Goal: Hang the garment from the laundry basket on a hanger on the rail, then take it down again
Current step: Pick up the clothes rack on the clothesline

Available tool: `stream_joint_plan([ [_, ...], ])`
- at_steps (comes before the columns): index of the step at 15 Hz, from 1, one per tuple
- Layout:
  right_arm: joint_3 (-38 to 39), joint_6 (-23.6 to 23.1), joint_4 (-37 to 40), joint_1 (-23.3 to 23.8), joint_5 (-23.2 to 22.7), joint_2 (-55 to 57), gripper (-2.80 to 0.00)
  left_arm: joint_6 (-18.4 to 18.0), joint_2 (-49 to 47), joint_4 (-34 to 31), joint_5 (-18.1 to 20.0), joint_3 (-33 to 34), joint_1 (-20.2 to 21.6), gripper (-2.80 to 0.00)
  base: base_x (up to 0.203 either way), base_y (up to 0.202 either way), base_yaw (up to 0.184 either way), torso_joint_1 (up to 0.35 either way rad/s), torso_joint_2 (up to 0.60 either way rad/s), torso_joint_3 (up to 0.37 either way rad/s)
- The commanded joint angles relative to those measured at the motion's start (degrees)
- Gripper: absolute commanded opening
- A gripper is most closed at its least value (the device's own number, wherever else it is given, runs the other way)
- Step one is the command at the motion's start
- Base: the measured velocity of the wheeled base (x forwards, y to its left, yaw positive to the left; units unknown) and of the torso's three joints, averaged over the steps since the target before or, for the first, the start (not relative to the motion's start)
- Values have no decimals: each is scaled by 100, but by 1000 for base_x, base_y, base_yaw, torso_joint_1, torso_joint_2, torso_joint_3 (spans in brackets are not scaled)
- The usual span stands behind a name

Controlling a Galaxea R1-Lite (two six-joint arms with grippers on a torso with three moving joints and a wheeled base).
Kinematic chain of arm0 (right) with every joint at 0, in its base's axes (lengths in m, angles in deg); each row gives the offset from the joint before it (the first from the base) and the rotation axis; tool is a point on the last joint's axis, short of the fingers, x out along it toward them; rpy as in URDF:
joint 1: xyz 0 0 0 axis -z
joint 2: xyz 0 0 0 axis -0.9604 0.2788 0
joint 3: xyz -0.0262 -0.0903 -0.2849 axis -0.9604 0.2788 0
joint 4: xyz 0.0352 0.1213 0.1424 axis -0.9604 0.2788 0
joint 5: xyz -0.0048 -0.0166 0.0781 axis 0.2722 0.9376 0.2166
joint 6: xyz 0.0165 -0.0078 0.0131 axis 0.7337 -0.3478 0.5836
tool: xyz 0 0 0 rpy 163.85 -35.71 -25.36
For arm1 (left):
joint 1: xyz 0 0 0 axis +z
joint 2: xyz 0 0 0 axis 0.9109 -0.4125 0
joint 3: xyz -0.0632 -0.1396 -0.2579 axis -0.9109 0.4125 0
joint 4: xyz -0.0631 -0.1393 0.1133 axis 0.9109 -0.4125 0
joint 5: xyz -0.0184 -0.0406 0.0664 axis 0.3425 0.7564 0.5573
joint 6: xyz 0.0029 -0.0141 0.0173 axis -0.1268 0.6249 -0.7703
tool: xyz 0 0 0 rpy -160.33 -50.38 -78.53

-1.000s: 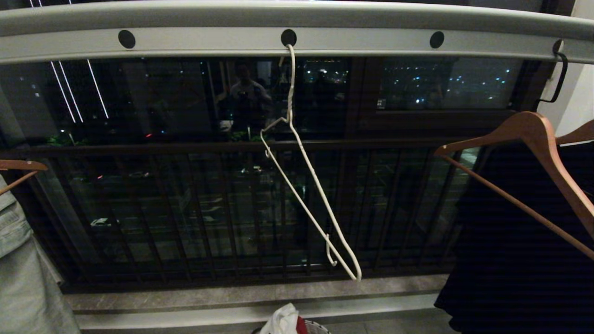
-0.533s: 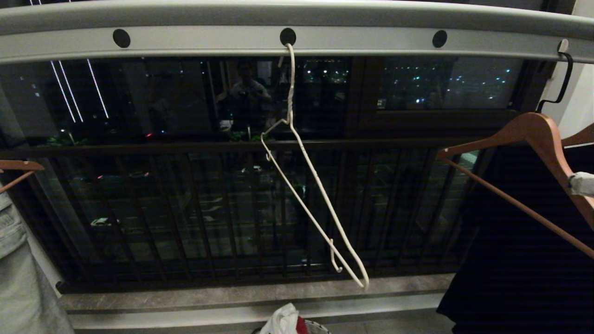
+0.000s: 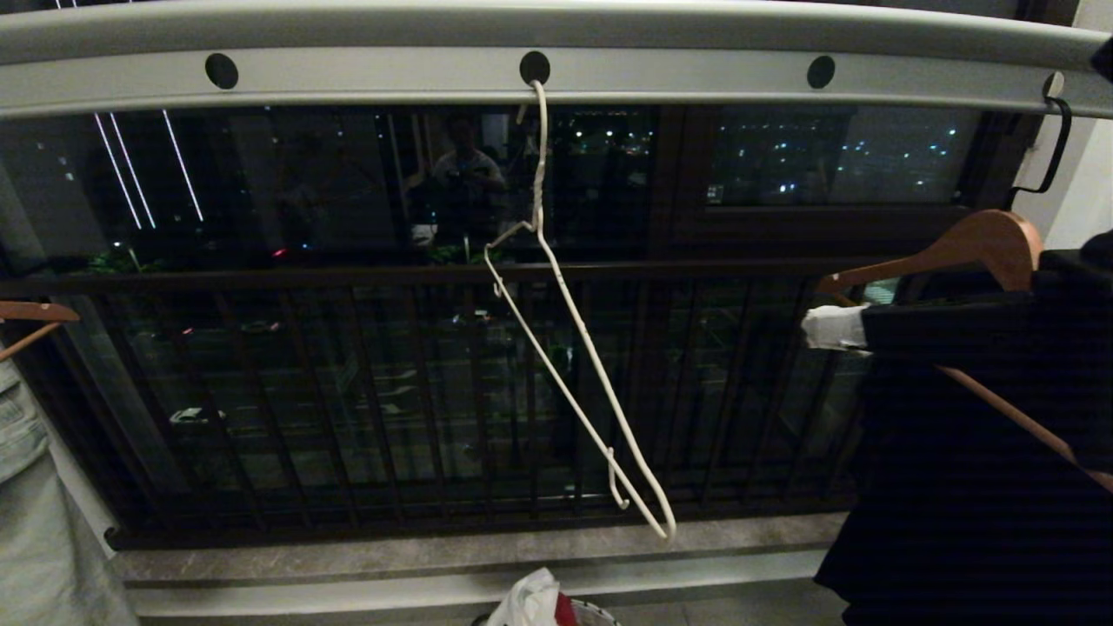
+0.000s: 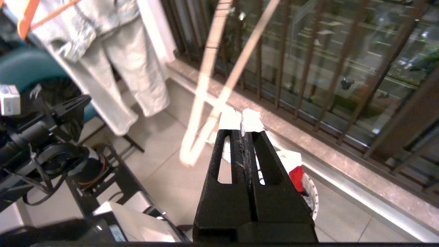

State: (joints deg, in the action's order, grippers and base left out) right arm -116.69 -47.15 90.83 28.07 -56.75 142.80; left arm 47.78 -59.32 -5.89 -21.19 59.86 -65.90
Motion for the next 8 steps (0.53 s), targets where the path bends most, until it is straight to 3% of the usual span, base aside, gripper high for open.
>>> stream_joint_plan([
  [1, -327, 55, 1, -730, 663, 632, -280, 0, -4, 1, -3, 0, 0, -280, 0, 0, 0, 0, 0, 0],
  [2, -490, 73, -7, -856, 999, 822, -280, 0, 5, 1, -1, 0, 0, -280, 0, 0, 0, 0, 0, 0],
  [5, -965, 89, -4, -1119, 1274, 1253, -280, 0, -4, 1, -3, 0, 0, -280, 0, 0, 0, 0, 0, 0],
  [6, -1132, 84, 3, -1238, 1482, 1402, 0, 0, -4, 1, 5, 0, 0, -280, 0, 0, 0, 0, 0, 0],
  [8, -1424, 81, 29, -1380, 1810, 1681, 0, 0, -4, 1, -1, 0, 0, -280, 0, 0, 0, 0, 0, 0],
])
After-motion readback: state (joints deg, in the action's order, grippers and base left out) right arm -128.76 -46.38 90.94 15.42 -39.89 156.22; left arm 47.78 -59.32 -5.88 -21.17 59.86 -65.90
